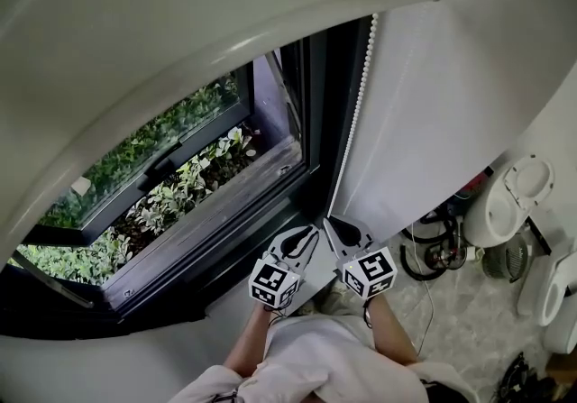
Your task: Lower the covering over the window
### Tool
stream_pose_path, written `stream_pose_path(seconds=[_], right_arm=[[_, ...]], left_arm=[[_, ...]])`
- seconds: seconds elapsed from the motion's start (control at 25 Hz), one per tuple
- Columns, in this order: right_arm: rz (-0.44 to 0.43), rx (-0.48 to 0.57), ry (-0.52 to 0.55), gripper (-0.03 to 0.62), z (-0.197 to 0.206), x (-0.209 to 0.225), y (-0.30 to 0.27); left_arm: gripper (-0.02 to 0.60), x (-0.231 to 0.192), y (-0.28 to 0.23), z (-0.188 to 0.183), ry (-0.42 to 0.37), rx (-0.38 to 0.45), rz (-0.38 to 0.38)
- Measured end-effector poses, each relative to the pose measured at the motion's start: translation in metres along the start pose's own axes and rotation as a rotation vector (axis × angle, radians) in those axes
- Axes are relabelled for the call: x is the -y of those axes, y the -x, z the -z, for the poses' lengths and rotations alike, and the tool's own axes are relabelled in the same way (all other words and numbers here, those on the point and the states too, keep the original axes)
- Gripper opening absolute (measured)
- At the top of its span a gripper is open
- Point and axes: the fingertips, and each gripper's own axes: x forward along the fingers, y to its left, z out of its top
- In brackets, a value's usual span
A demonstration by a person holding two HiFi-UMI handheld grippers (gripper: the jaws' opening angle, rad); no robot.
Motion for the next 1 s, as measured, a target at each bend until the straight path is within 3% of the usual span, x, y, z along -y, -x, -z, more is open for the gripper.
stream_pose_path(seconds=[0.28, 0.56, 1.0], right_arm=[[0.005, 0.004, -0.001, -0.003, -0.001, 0.002, 0.001], [0.004, 0.001, 0.001, -0.003, -0.002, 0.002, 0.001], [-0.010, 0.002, 0.003, -0.003, -0.001, -0.003, 0.000]], left_arm=[[0.083, 0.006, 0.013, -0.093, -0.088, 0.141, 0.007], [0.095, 0.023, 0.010, -0.167, -0.192, 0.229, 0.028], [0.098, 0.032, -0.011, -0.237, -0.269, 0.332, 0.028]])
